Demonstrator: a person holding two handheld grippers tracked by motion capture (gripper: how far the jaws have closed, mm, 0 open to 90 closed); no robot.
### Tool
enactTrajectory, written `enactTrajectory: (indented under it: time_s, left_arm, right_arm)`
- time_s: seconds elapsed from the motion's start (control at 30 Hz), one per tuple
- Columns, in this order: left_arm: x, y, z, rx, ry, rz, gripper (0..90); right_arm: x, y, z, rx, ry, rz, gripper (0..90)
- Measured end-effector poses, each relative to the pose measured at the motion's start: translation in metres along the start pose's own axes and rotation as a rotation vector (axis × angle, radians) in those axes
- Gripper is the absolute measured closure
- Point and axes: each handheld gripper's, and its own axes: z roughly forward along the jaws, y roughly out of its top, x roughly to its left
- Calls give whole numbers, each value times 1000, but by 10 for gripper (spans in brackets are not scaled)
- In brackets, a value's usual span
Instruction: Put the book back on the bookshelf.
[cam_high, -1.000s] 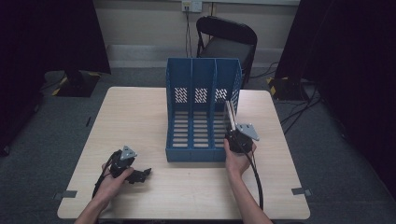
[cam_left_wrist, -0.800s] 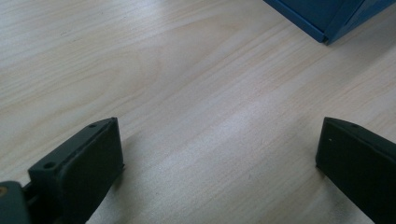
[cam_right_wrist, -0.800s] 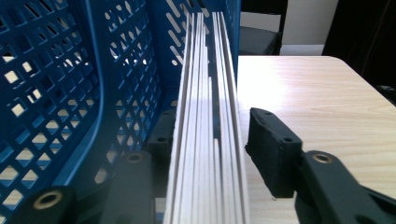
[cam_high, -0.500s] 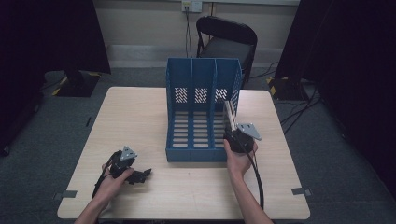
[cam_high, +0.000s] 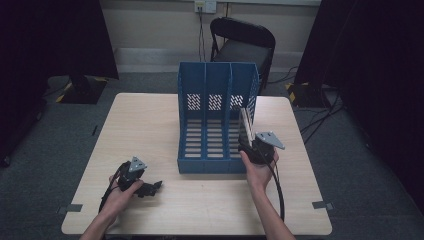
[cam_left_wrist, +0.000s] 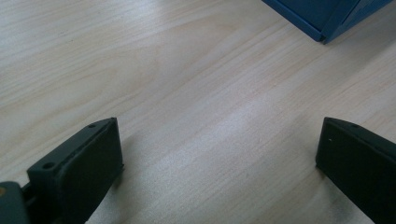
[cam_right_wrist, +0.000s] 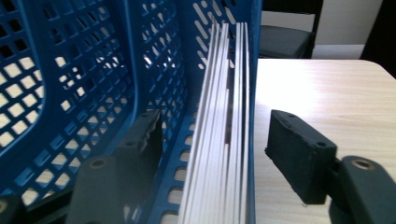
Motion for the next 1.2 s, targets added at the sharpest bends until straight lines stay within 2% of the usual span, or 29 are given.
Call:
enactTrajectory:
  time_s: [0.43, 0.7, 0.77, 0.87, 1.0, 1.1, 1.2]
  left_arm:
    - [0, 0, 0, 0, 0, 1, 0]
    - [0, 0, 0, 0, 0, 0, 0]
    - [0, 0, 0, 0, 0, 0, 0]
    - [0, 0, 0, 0, 0, 0, 0]
    - [0, 0, 0, 1, 0, 1, 0]
    - [0, 0, 0, 0, 0, 0, 0]
    - [0, 0, 0, 1, 0, -1, 0]
  right_arm:
    - [-10, 13, -16, 14, 67, -14, 278]
    - [-22, 18, -31, 17, 106, -7, 246]
    - [-23, 17, -34, 26, 117, -13, 236]
    - [-25, 13, -39, 32, 170, 5, 214]
    - [-28, 6, -46, 37, 192, -27, 193]
    - [-34, 3, -53, 57, 234, -42, 195]
    - [-39, 0, -59, 64, 254, -51, 176]
